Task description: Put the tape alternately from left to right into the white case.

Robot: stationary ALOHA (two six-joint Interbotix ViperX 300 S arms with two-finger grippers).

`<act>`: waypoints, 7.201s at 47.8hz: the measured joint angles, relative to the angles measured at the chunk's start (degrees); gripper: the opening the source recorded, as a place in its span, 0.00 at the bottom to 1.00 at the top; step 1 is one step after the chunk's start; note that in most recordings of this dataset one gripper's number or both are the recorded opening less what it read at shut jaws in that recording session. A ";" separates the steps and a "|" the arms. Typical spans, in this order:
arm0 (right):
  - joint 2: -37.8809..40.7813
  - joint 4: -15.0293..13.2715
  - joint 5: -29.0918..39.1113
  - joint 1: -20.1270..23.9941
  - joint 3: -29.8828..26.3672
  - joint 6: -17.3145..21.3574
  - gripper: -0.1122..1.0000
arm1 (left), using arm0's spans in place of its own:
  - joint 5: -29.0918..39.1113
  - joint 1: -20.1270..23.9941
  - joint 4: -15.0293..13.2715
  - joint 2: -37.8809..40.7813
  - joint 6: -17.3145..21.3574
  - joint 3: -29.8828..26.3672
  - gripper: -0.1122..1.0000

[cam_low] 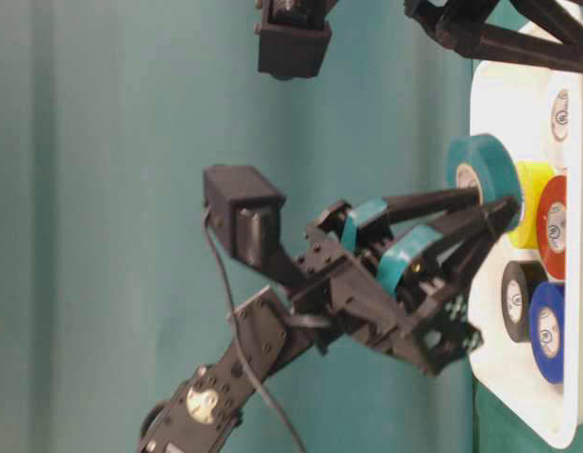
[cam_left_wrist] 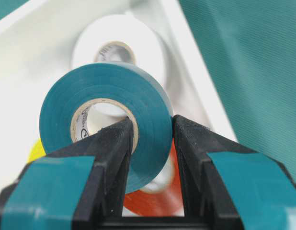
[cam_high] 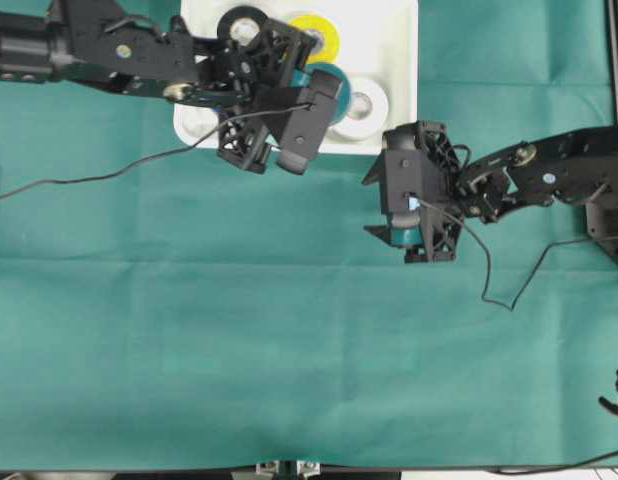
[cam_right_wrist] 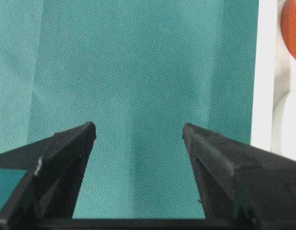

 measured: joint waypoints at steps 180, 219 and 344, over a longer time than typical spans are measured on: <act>0.00 0.09 -0.09 0.09 0.97 0.00 0.84 | -9.49 -14.85 -0.09 -7.91 -23.99 15.21 0.58; -2.99 0.00 0.09 0.09 1.41 0.00 0.84 | -9.58 -15.64 -0.09 -13.97 -29.71 20.30 0.58; -30.85 0.97 5.71 -1.14 12.13 3.52 0.84 | -21.18 -8.35 -0.26 -57.04 -37.71 52.91 0.57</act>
